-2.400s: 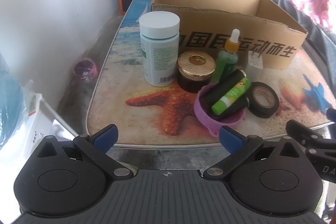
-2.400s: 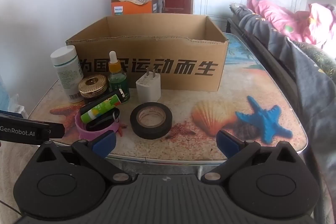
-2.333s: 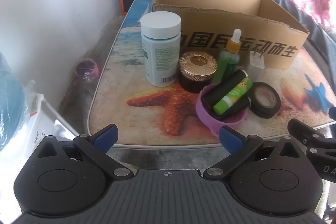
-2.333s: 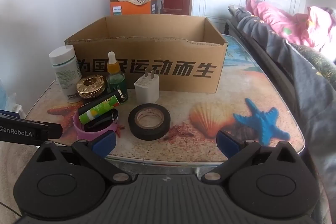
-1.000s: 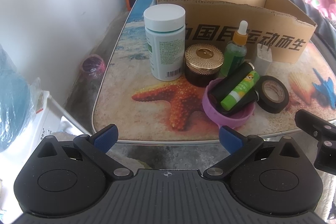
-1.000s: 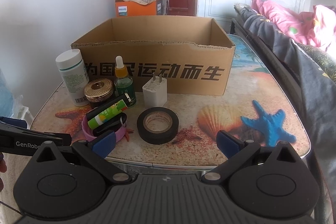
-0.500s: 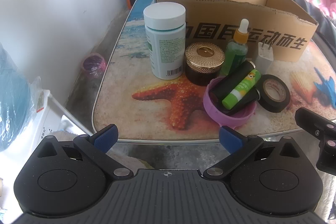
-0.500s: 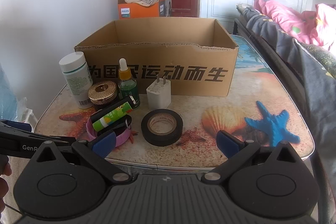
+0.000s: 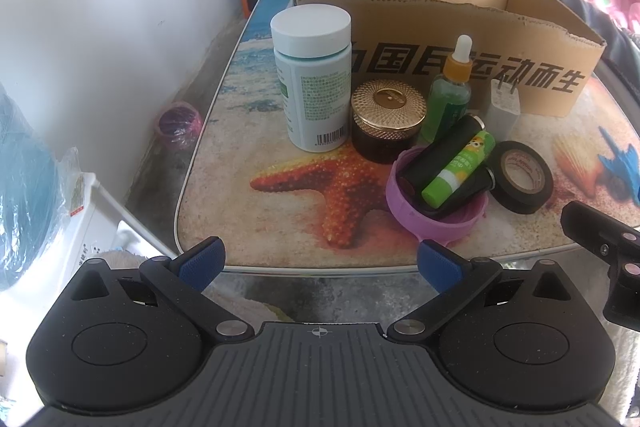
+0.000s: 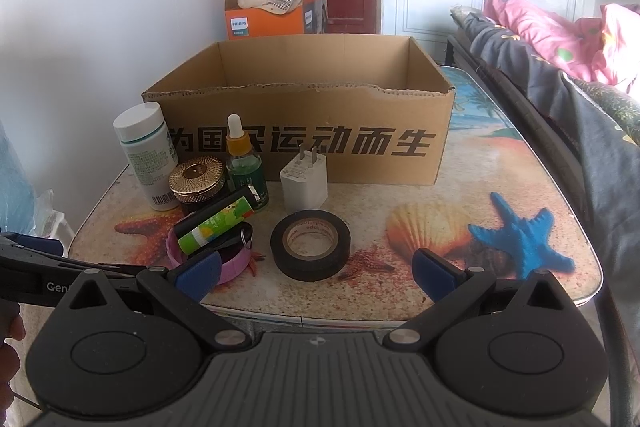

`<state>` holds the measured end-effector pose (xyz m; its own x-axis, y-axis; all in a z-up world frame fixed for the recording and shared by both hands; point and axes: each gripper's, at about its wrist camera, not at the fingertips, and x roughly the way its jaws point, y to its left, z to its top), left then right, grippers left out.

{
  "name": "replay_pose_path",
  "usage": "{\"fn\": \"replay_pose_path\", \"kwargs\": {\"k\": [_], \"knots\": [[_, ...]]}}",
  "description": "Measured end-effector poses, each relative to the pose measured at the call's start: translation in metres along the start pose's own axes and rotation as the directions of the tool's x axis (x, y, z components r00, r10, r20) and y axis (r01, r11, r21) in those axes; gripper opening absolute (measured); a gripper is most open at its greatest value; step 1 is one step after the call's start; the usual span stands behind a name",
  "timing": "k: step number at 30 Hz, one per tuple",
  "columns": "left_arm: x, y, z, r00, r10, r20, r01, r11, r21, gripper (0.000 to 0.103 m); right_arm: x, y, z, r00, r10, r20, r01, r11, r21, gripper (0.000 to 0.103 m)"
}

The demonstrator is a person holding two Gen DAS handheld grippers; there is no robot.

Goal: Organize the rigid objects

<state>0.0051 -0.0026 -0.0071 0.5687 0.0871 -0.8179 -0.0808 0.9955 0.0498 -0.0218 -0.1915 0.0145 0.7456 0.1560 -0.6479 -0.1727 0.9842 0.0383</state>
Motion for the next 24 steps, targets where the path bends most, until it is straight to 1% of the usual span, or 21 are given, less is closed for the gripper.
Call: {"fn": "replay_pose_path", "kwargs": {"k": [16, 24], "knots": [[-0.001, -0.001, 0.0, 1.0, 0.004, 0.002, -0.004, 1.0, 0.006, 0.103, -0.002, -0.004, 0.0, 1.0, 0.006, 0.015, -0.007, 1.0, 0.023, 0.103], [-0.005, -0.005, 0.001, 0.999, -0.021, 0.048, 0.02, 0.999, 0.026, 0.103, -0.001, -0.011, 0.002, 0.999, 0.038, 0.038, -0.041, 0.997, 0.067, 0.103]]}}
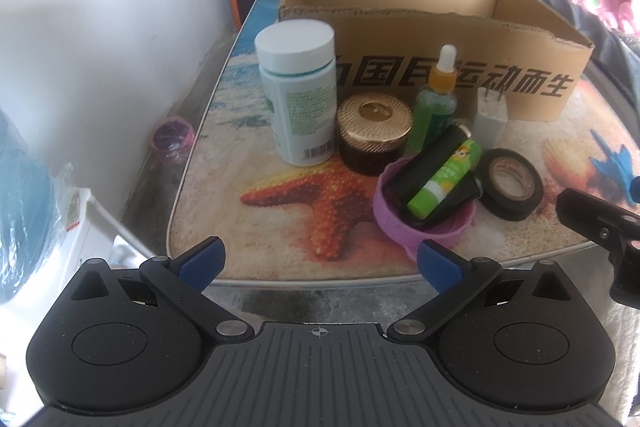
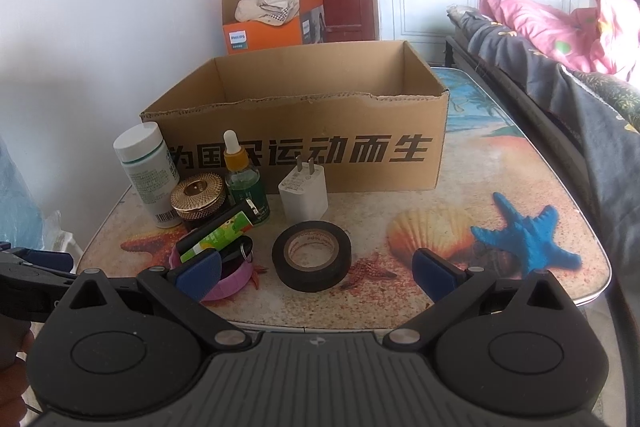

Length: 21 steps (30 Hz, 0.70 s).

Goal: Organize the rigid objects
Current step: 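Grasp the green glue stick in the pink cup with the right tool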

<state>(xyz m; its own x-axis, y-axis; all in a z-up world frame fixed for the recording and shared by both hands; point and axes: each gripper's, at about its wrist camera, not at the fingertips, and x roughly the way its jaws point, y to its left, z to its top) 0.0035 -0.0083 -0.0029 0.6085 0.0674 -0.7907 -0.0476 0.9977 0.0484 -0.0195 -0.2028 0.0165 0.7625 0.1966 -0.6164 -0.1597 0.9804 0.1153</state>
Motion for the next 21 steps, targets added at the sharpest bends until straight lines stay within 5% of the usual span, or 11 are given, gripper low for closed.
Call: {"fn": "replay_pose_path", "kwargs": {"k": [7, 13, 16, 21], "knots": [[-0.006, -0.005, 0.002, 0.992, -0.081, 0.094, 0.079, 0.997, 0.023, 0.103, 0.005, -0.011, 0.002, 0.998, 0.054, 0.03, -0.056, 0.996, 0.063, 0.103], [-0.007, -0.012, 0.006, 0.964, -0.191, 0.184, 0.183, 0.981, 0.062, 0.101, 0.015, -0.024, 0.012, 0.984, 0.165, 0.073, -0.174, 0.976, 0.129, 0.099], [-0.002, -0.021, 0.01, 0.96, -0.222, 0.171, 0.208, 0.973, 0.098, 0.093, 0.028, -0.026, 0.018, 0.967, 0.244, 0.071, -0.252, 0.956, 0.15, 0.089], [0.009, -0.032, 0.013, 0.957, -0.263, 0.123, 0.245, 0.959, 0.145, 0.066, 0.06, -0.023, 0.022, 0.934, 0.356, 0.027, -0.354, 0.916, 0.19, 0.07]]}}
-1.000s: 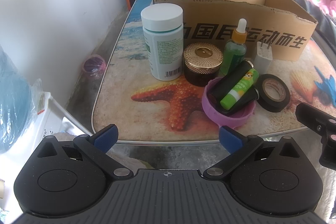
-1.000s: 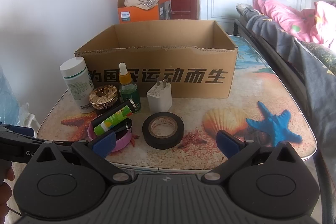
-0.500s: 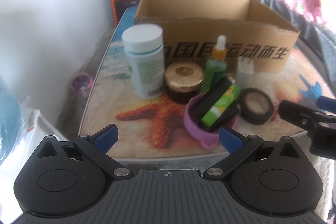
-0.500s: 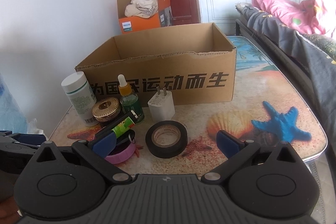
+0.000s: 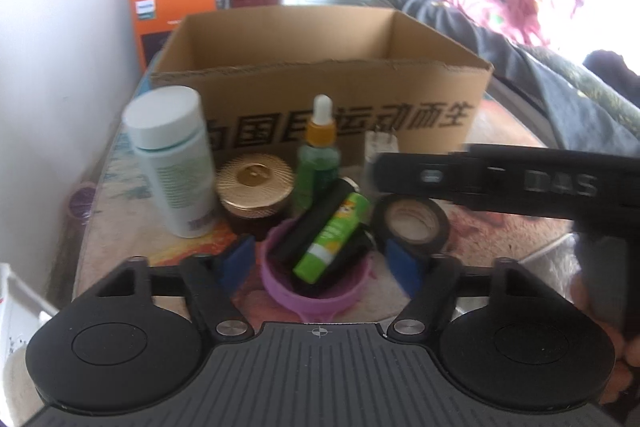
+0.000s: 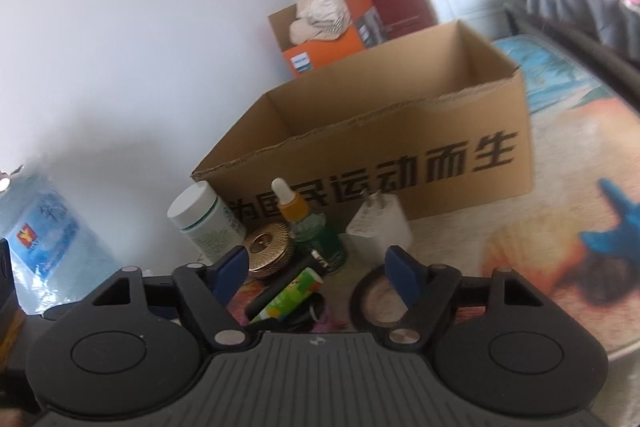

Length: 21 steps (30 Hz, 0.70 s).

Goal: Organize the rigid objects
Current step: 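Grasp the green glue stick in the pink cup with the right tool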

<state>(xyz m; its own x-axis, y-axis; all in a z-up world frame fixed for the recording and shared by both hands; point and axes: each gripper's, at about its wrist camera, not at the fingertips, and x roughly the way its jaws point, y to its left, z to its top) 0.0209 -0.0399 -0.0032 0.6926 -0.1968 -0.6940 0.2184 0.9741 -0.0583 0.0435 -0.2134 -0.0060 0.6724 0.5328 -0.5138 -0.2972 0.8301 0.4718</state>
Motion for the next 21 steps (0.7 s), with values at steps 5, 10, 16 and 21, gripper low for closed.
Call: {"fn": "replay_pose_path", "kwargs": {"k": [5, 10, 16, 21], "knots": [[0.009, 0.0, 0.001, 1.0, -0.01, -0.023, 0.011, 1.0, 0.018, 0.047, 0.026, -0.007, -0.002, 0.996, 0.063, -0.067, -0.059, 0.997, 0.051, 0.061], [0.011, 0.002, 0.0, 1.0, -0.013, -0.02, 0.014, 1.0, 0.027, 0.041, 0.043, -0.019, -0.006, 0.989, 0.095, -0.111, -0.082, 0.989, 0.123, 0.046], [0.012, 0.004, 0.001, 1.0, -0.015, -0.013, 0.016, 0.999, 0.044, 0.033, 0.044, -0.024, -0.008, 0.985, 0.126, -0.115, -0.108, 0.982, 0.154, 0.027], [0.012, 0.004, 0.001, 1.0, -0.023, -0.008, 0.023, 0.999, 0.046, 0.033, 0.04, -0.019, -0.005, 0.986, 0.127, -0.108, -0.112, 0.985, 0.131, 0.023]]}}
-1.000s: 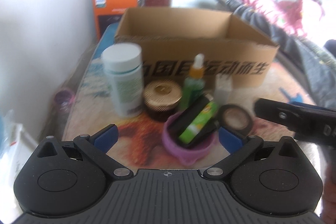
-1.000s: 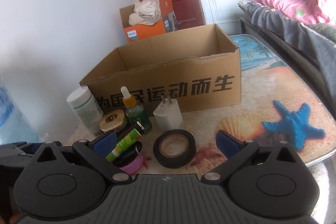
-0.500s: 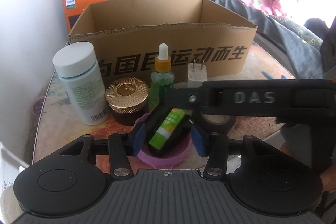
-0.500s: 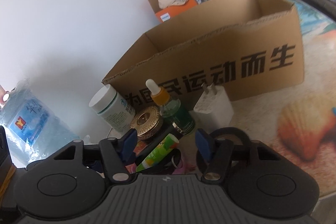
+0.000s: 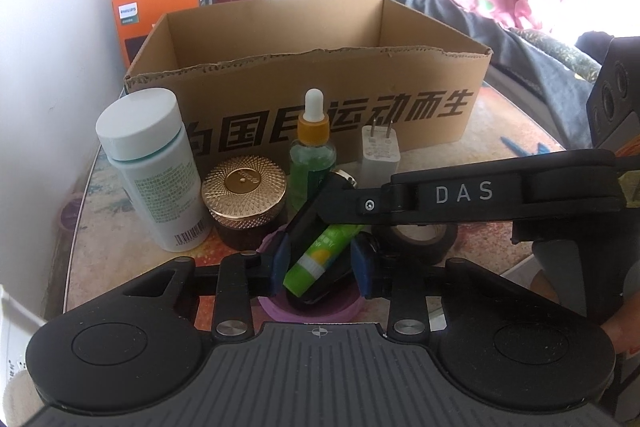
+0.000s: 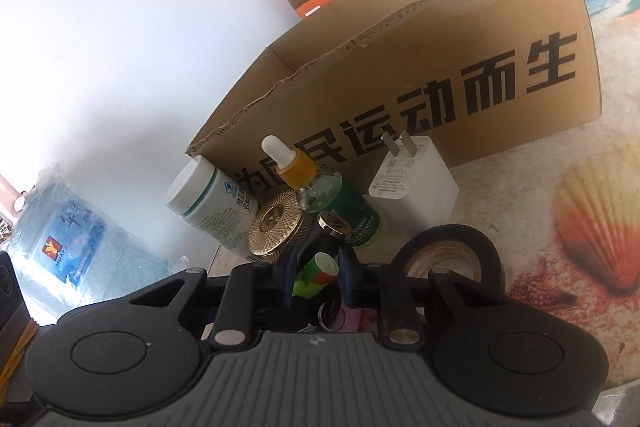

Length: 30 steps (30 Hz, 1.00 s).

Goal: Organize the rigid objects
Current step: 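Grasp the green glue stick in the pink cup with the right tool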

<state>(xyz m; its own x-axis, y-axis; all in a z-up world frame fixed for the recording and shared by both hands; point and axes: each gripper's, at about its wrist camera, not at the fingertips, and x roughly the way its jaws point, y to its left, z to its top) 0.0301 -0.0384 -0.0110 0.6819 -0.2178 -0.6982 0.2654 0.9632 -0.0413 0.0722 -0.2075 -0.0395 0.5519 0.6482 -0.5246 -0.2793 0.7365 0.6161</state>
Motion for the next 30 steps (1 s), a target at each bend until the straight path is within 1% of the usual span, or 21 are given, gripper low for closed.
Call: {"fn": "replay_pose_path", "kwargs": {"k": [6, 12, 14, 16, 19, 24, 26, 30], "knots": [[-0.001, -0.002, 0.001, 1.0, -0.016, 0.002, 0.016, 1.0, 0.021, 0.033, -0.005, 0.013, -0.001, 1.0, 0.009, 0.012, -0.008, 0.998, -0.058, 0.019], [0.0, -0.006, 0.002, 1.0, -0.011, 0.016, 0.01, 0.999, 0.052, 0.033, -0.004, 0.021, -0.001, 1.0, 0.016, 0.003, -0.015, 0.996, -0.092, 0.018], [0.0, -0.006, 0.003, 1.0, -0.009, 0.019, 0.008, 0.998, 0.061, 0.029, -0.004, 0.023, -0.001, 1.0, 0.012, 0.002, -0.012, 0.995, -0.098, 0.018], [0.001, -0.005, 0.002, 1.0, -0.017, 0.018, 0.016, 0.998, 0.061, 0.029, -0.004, 0.021, 0.0, 1.0, 0.013, -0.006, -0.013, 0.997, -0.079, 0.018], [0.001, -0.006, 0.0, 0.999, -0.027, 0.025, 0.025, 0.997, 0.07, 0.024, -0.009, 0.011, 0.003, 1.0, 0.026, -0.003, -0.026, 1.0, -0.016, 0.018], [0.0, -0.009, -0.005, 0.999, -0.034, 0.042, 0.029, 0.994, 0.101, 0.021, -0.01, 0.005, 0.002, 1.0, 0.024, 0.003, -0.024, 1.0, 0.007, 0.019], [-0.001, -0.009, -0.005, 0.998, -0.033, 0.056, 0.027, 0.994, 0.111, 0.018, -0.008, 0.006, 0.003, 1.0, 0.03, -0.003, -0.03, 1.0, 0.009, 0.019], [-0.002, -0.006, -0.005, 0.997, -0.031, 0.072, 0.024, 0.995, 0.101, 0.016, -0.001, 0.009, 0.003, 0.999, 0.037, -0.017, -0.037, 0.999, 0.012, 0.019]]}}
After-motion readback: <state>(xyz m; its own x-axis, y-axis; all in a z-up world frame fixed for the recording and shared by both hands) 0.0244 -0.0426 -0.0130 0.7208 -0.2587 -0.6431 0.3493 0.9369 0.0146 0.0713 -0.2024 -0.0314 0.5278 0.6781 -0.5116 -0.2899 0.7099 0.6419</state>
